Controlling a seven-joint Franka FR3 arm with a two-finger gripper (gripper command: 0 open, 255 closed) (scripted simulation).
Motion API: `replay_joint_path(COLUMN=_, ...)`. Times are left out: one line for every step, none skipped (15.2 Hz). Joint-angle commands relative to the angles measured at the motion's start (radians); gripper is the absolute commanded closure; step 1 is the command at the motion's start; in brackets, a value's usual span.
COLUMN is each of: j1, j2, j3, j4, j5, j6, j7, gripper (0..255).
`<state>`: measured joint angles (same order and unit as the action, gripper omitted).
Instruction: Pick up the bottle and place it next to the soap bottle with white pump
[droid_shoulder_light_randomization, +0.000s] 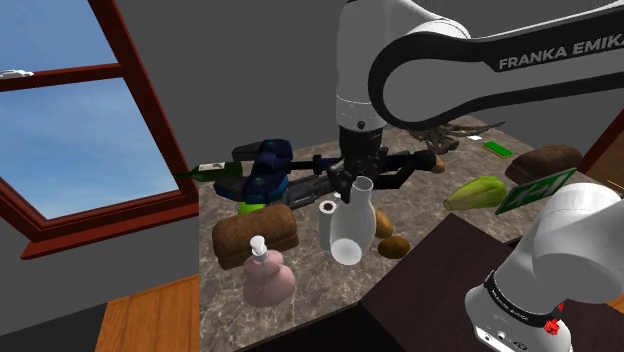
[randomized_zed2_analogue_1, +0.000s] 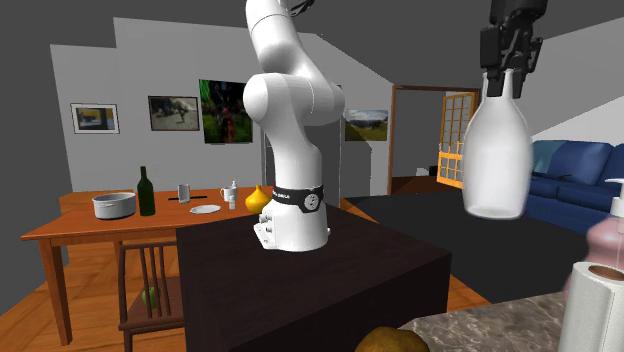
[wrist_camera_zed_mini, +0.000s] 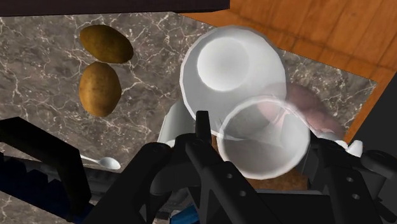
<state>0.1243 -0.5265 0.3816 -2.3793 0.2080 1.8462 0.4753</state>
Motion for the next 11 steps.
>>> replay_joint_path(j1=0.001, j2=0.009, j3=0.006, j4=-0.022, j5=0.002, j6=0.031, j7=0.001, gripper=255)
replay_joint_path(j1=0.001, j2=0.011, j3=0.009, j4=-0.033, j5=0.004, j6=0.045, j7=0.001, gripper=255)
replay_joint_path(j1=0.001, j2=0.014, j3=0.011, j4=-0.044, j5=0.005, j6=0.059, j7=0.001, gripper=255)
replay_joint_path(j1=0.002, j2=0.018, j3=0.014, j4=-0.055, j5=0.006, j6=0.074, j7=0.000, gripper=255)
replay_joint_path(j1=0.002, j2=0.021, j3=0.016, j4=-0.066, j5=0.007, j6=0.088, j7=0.000, gripper=255)
replay_joint_path(j1=0.002, j2=0.025, j3=0.019, j4=-0.077, j5=0.009, j6=0.102, j7=0.000, gripper=255)
replay_joint_path(j1=0.003, j2=0.029, j3=0.022, j4=-0.087, j5=0.010, j6=0.117, j7=0.000, gripper=255)
replay_joint_path(j1=0.003, j2=0.033, j3=0.024, j4=-0.097, j5=0.011, j6=0.132, j7=0.000, gripper=255)
replay_joint_path(j1=0.003, j2=0.038, j3=0.027, j4=-0.108, j5=0.012, j6=0.146, j7=0.000, gripper=255)
replay_joint_path(j1=0.003, j2=0.043, j3=0.030, j4=-0.117, j5=0.013, j6=0.161, j7=0.001, gripper=255)
replay_joint_path(j1=0.003, j2=0.048, j3=0.032, j4=-0.127, j5=0.014, j6=0.176, j7=0.001, gripper=255)
